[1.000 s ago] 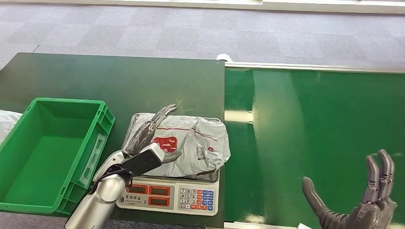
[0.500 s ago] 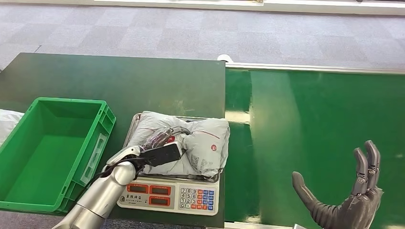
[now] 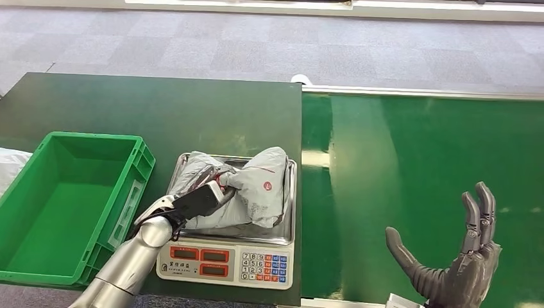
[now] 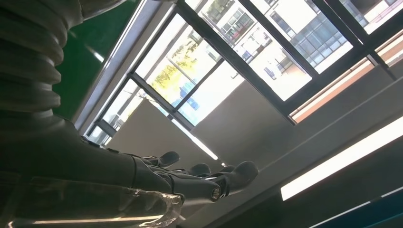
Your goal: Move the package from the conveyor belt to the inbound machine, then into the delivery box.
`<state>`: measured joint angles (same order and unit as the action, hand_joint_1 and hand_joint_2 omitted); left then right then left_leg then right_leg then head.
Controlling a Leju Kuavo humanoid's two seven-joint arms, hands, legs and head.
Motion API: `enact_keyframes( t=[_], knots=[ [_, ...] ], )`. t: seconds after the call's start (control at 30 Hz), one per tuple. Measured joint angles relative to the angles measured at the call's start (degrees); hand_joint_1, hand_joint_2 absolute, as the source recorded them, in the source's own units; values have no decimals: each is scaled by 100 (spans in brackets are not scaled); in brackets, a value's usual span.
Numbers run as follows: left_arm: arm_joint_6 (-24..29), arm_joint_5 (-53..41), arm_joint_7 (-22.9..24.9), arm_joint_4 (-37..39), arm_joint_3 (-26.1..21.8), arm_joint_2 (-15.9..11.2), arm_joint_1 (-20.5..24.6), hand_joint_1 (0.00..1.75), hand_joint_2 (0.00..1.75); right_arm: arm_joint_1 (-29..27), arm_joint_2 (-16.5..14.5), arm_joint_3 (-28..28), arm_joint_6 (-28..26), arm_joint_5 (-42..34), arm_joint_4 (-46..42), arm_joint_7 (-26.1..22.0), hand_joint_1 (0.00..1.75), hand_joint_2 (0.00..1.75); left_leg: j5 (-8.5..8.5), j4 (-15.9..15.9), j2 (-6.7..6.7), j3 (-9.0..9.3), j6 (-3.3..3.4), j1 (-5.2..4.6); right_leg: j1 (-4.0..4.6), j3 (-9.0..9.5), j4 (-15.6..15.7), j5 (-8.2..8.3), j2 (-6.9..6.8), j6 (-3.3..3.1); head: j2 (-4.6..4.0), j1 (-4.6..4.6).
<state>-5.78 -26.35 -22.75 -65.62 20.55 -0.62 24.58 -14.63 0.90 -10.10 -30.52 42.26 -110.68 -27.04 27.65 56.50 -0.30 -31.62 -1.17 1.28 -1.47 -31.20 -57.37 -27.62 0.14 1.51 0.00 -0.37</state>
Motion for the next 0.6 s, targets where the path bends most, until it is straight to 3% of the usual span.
enact_keyframes(
  t=[0.1,0.27,0.5,0.6],
  knots=[
    [203,307,-130,-406,-157,-12,-196,175,175,0,-1,1,-10,-35,20,-8,0,175,0,0,0,-16,0,0,0,-15,0,0,0,0,0,0],
    [978,885,-411,-1456,-561,-72,-489,175,175,-3,-3,3,-25,-104,92,-22,0,175,1,0,1,-45,0,0,0,-45,-1,0,2,0,0,0],
    [1904,838,-604,-2317,-1337,-449,-607,175,175,-143,-54,28,-171,127,115,51,0,175,1,0,2,-47,-1,3,3,-52,-1,-2,2,-2,0,0],
    [2207,584,-398,-2386,-1715,-667,-555,175,175,-261,-78,37,-246,215,110,137,0,175,1,0,6,-47,-1,4,3,-54,-2,-2,4,-2,0,1]
  ],
)
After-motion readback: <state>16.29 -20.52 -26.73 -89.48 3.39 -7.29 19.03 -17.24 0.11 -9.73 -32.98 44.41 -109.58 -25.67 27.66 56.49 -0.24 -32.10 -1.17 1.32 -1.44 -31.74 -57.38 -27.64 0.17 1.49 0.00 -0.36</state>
